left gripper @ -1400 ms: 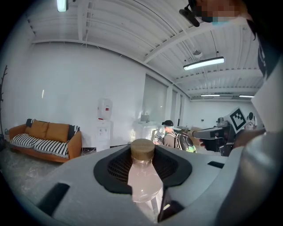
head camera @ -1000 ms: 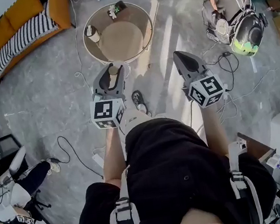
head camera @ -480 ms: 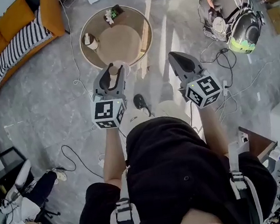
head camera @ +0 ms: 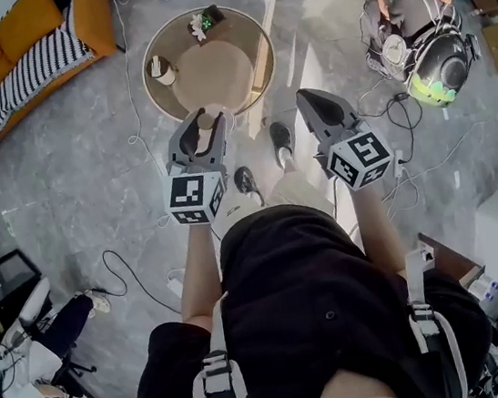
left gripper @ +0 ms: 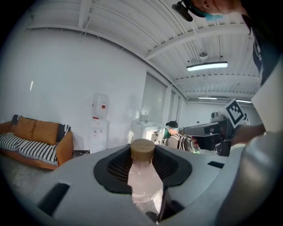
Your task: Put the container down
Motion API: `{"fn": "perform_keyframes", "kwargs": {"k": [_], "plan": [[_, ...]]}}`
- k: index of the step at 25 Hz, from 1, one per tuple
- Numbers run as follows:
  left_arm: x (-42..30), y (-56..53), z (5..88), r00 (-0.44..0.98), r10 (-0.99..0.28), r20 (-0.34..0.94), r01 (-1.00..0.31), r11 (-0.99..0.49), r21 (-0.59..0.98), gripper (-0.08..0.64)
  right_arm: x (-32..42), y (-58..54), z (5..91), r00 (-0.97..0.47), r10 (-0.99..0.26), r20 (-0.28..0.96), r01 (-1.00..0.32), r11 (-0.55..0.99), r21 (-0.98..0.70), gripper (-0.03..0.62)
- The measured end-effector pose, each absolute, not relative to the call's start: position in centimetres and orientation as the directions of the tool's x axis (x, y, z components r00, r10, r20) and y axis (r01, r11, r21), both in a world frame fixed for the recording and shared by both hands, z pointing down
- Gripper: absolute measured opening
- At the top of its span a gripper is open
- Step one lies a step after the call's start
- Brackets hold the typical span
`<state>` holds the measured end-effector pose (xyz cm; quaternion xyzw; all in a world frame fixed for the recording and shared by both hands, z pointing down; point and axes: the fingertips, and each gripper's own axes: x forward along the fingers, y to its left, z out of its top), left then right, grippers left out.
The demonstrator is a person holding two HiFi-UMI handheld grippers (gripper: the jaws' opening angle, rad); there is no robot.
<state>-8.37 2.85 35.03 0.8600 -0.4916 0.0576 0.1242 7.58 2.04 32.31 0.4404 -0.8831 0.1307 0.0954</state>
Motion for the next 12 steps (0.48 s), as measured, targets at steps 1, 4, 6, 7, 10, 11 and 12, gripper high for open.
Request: {"fn": "perform_keyframes", "kwargs": {"k": [1,4,6,7,10,11,12], "plan": [[-8.2,2.4,35.0,0.503,-0.835,0.222,-0.864,-0.479,0.156,0.144,7.6,1.3,32.3,-0.603,-0.746,0.280,-0.796,0.587,-0.149,0.005],[-7.5,1.0,34.9,0.486,-0.846,0.221,-0.874,-0.462,0.151,0.144,7.9,-1.1,32.5,-0.630,-0.726,0.277,-0.775,0.613,-0.156,0.005],[-7.7,-0.2,34.6,0.452,-0.864,0.222,-0.891,-0.430,0.145,0.144,7.3,-3.2,32.3,-0.659,-0.699,0.276,-0.749,0.643,-0.161,0.005],[-7.9,-0.7,34.4,0.432,-0.874,0.223,-0.901,-0.409,0.142,0.144,7.0,-4.2,32.1,-0.676,-0.684,0.273,-0.733,0.660,-0.162,0.005],[-7.6,-2.2,33.9,0.395,-0.893,0.217,-0.917,-0.371,0.146,0.144,6.6,-6.7,31.4,-0.711,-0.651,0.266,-0.698,0.699,-0.154,0.005],[-7.3,-2.8,33.7,0.382,-0.899,0.213,-0.922,-0.358,0.145,0.144,6.7,-7.6,31.3,-0.722,-0.639,0.265,-0.686,0.712,-0.153,0.005],[-7.1,-3.4,33.5,0.366,-0.907,0.209,-0.929,-0.342,0.141,0.144,6.7,-8.5,31.2,-0.736,-0.624,0.263,-0.671,0.726,-0.155,0.005]]}}
